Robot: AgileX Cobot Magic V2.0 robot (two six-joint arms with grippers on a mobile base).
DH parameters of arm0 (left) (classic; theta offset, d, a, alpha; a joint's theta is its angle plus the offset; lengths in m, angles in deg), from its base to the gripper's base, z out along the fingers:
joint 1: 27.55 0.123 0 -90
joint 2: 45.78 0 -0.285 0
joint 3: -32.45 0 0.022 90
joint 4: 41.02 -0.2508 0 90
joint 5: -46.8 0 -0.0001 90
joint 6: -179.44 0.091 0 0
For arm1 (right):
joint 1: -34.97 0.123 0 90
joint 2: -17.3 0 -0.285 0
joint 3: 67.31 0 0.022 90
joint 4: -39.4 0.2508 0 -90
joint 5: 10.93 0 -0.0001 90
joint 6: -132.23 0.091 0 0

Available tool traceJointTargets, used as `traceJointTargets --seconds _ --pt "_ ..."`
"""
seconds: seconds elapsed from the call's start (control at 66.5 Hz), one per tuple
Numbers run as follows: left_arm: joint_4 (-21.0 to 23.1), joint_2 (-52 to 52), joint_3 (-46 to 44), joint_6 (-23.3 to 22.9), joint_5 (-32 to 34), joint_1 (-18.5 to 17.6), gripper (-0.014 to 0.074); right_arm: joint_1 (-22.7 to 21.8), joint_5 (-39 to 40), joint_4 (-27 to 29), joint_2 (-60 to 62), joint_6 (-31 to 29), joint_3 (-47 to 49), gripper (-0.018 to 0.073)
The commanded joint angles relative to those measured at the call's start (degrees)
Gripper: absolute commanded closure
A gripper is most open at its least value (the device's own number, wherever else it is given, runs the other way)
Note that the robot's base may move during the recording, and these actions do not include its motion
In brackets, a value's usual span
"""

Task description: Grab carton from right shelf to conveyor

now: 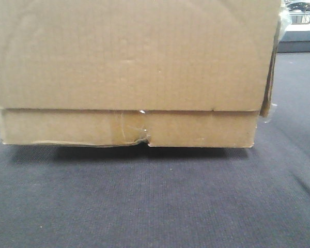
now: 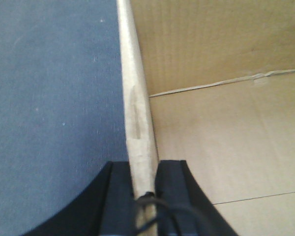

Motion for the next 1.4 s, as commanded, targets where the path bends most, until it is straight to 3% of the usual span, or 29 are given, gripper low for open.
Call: traceJointTargets --seconds 0.0,0.181,0.271,0.526,0.647,0.692,0.782,0.933,0.993,1.143,1.384 --pt "2.1 -0.2 0.4 0.2 5.6 -0.6 0.0424 0.4 4.3 1.8 0.4 -0.8 0.4 0.0505" --pt "1.8 -0.3 0.4 0.2 5.4 -0.5 0.0085 0.4 2.9 1.8 0.5 -0.8 0.4 -0.0012" --pt "1.9 -1.1 0.4 0.2 4.6 -0.5 -0.0020 0.4 1.2 1.8 1.1 -0.8 1.2 -0.0010" --pt "1.9 -8.2 0.4 2.2 2.6 0.4 -0.0013 -0.2 0.0 1.8 7.2 -0.8 3.7 -0.0010" --pt "2.9 -12.0 0.4 5.5 0.7 2.9 0.0021 -3.0 -2.5 1.8 11.0 -0.8 3.7 0.0054" --pt "3.8 -13.6 0.6 6.8 0.3 4.9 0.0082 -4.6 -4.0 1.8 12.3 -0.8 3.7 0.0115" --pt "6.7 -16.6 2.1 9.4 0.7 8.9 0.0220 -9.2 -7.3 1.8 14.0 -1.1 3.1 0.0319" --pt "13.5 -21.6 8.0 14.8 2.3 16.4 0.0535 -15.4 -6.7 1.8 17.1 -1.5 -2.1 0.0641" --pt "14.5 -23.9 11.5 15.5 3.8 18.7 0.0636 -17.3 -5.3 1.8 18.5 -1.5 -5.8 0.0635" --pt "14.6 -29.6 23.6 15.5 9.9 22.8 0.0596 -19.6 0.2 1.7 22.6 -2.2 -16.8 0.0629" --pt "14.6 -40.5 43.3 15.5 20.4 23.8 0.0598 -19.6 12.4 1.7 31.6 -3.9 -36.7 0.0628"
